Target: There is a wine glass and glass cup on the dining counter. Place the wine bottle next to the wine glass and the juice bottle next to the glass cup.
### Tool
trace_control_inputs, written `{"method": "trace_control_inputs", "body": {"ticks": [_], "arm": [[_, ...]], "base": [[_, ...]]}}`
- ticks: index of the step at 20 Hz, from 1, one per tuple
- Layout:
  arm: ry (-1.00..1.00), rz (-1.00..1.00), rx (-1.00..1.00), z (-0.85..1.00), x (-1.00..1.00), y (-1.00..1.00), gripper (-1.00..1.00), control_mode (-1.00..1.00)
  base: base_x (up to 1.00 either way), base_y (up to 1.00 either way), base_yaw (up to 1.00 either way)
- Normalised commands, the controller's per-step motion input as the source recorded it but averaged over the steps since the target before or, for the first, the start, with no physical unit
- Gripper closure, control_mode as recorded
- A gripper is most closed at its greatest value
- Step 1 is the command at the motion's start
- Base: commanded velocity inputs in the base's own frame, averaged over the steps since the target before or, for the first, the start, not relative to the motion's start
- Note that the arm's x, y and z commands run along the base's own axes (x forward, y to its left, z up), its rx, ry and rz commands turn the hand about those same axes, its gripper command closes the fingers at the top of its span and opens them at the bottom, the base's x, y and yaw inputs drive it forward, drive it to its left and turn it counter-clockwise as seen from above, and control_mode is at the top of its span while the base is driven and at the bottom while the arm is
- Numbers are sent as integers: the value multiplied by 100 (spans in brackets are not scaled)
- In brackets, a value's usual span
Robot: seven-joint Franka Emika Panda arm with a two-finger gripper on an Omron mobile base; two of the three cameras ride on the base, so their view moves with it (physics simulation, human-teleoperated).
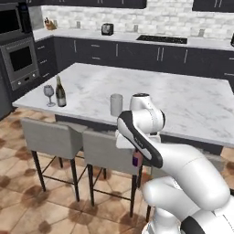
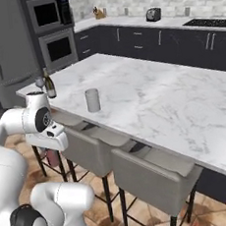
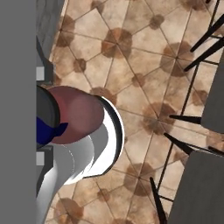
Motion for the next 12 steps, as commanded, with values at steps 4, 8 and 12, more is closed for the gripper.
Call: {"method": "trace_control_inputs", "body": {"ticks": [4, 8, 12], "arm": [[0, 0, 0, 0, 0, 0, 100, 100], [0, 0, 0, 0, 0, 0, 100, 100], [0, 0, 0, 0, 0, 0, 100, 100]], "base": [[19, 71, -26], [22, 69, -27], [30, 63, -32]]}}
